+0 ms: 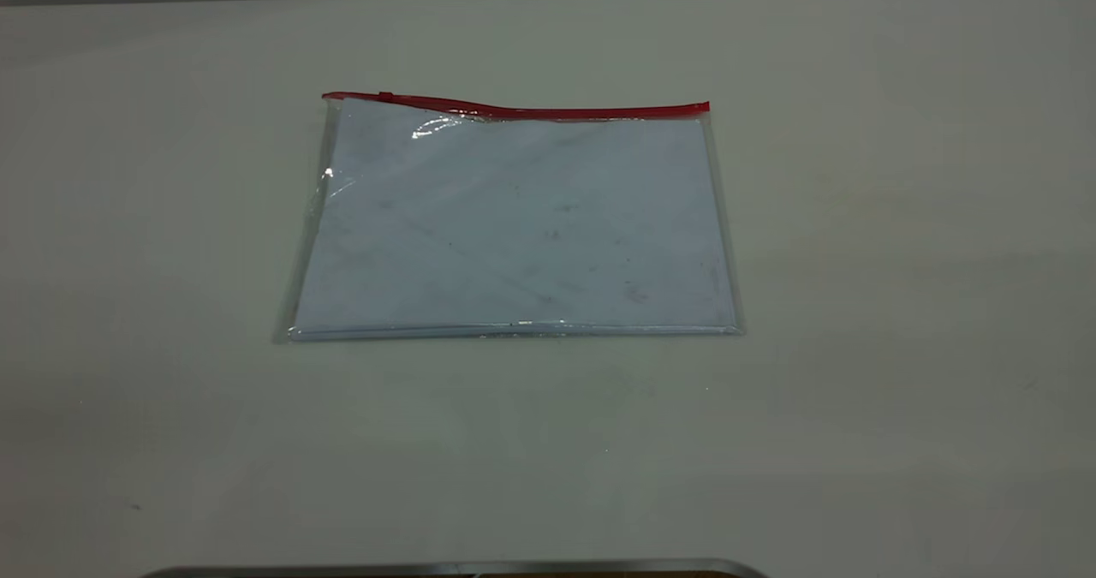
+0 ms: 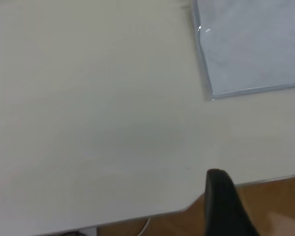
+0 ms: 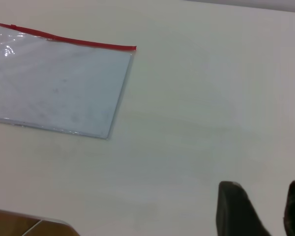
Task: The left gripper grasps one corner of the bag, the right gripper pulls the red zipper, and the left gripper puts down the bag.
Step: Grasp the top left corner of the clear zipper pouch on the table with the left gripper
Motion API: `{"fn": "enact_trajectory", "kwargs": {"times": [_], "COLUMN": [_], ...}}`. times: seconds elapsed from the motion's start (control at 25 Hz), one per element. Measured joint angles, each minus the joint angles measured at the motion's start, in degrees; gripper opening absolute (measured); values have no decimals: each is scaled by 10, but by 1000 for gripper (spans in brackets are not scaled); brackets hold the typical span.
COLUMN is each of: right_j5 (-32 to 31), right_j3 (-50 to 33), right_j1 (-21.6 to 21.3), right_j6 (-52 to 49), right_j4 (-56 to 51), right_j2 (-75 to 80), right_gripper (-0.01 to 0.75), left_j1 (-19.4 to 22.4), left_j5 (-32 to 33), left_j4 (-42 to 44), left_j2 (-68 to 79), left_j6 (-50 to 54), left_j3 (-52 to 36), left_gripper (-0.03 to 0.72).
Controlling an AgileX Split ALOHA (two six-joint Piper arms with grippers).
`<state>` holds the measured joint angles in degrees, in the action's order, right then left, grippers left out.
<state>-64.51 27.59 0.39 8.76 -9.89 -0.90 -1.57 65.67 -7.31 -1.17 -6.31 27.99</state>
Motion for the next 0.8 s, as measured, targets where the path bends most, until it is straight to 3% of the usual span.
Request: {"fn": "enact_trajectory", "kwargs": {"times": [0.44,0.6,0.8], "right_j5": [9,66,140], "right_j3": [0,1,1], "right_j1": [0,0,0], "right_j6": [1,27,90], "right_j4": [-38,-99,-115], "right_j2": [0,46,196], "right_gripper": [242,280,372], "left_j1": [0,0,0], "left_j5": [-10,-35,-112], "left_j4": [-14,-24,-47], "left_j2": [4,68,236], "left_j6": [15,40,23], "left_j3": [0,14,47], "left_gripper": [429,429,429]}}
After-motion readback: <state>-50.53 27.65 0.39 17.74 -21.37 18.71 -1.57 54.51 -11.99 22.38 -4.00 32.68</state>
